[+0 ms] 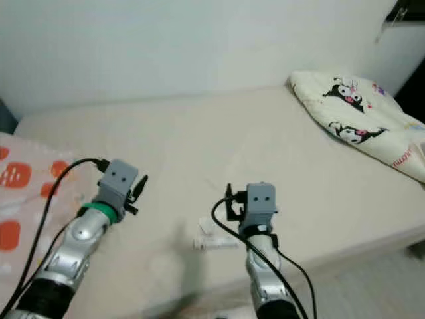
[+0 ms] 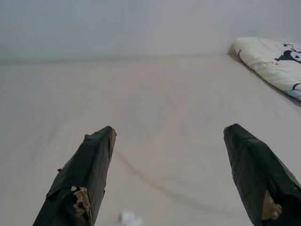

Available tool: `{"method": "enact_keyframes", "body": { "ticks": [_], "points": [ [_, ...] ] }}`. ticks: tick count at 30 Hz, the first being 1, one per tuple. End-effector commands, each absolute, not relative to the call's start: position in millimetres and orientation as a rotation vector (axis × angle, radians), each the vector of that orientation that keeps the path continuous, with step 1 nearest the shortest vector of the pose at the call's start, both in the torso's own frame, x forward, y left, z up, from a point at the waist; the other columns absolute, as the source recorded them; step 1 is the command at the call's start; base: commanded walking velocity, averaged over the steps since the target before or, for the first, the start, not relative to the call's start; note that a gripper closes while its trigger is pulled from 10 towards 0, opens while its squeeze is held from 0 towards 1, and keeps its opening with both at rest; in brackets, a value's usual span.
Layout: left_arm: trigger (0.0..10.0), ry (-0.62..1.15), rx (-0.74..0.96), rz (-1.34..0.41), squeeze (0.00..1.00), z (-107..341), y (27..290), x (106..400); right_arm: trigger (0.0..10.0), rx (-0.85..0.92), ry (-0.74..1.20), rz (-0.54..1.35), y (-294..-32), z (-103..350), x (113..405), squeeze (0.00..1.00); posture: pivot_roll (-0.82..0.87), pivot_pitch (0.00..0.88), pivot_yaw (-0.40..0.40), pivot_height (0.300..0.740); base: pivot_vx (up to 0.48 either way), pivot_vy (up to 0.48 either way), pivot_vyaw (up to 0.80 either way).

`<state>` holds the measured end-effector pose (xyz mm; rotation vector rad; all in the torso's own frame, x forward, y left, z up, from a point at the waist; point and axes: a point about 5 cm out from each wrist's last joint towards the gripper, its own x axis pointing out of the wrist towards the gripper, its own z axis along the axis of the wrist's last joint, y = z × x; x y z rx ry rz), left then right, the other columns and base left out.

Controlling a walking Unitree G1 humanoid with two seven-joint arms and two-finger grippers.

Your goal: Clean up the room

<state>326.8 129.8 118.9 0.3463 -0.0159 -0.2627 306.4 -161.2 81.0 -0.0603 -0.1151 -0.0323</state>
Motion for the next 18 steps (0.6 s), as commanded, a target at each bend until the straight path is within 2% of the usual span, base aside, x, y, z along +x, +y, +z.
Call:
{"method": "enact_keyframes", "body": {
  "ticks": [1,13,18],
  "points": [
    [10.0,0.006,0.347,-0.267,0.00,113.5,130.3,324.9,10.0,-0.052,-0.095,-0.042,-162.4,75.2,303.1,0.00,0.06,0.036,0.049,0.740,0.469,0.000,0.00],
    [10.0,0.006,0.347,-0.267,0.00,113.5,130.4,325.0,10.0,-0.052,-0.096,-0.042,-162.3,75.1,303.2,0.00,0.06,0.036,0.049,0.740,0.469,0.000,0.00],
    [10.0,0.011,0.338,-0.265,0.00,113.9,130.7,326.5,10.0,-0.049,-0.093,-0.044,-161.7,74.3,303.4,0.00,0.06,0.036,0.052,0.740,0.000,0.000,0.00]
  ]
}}
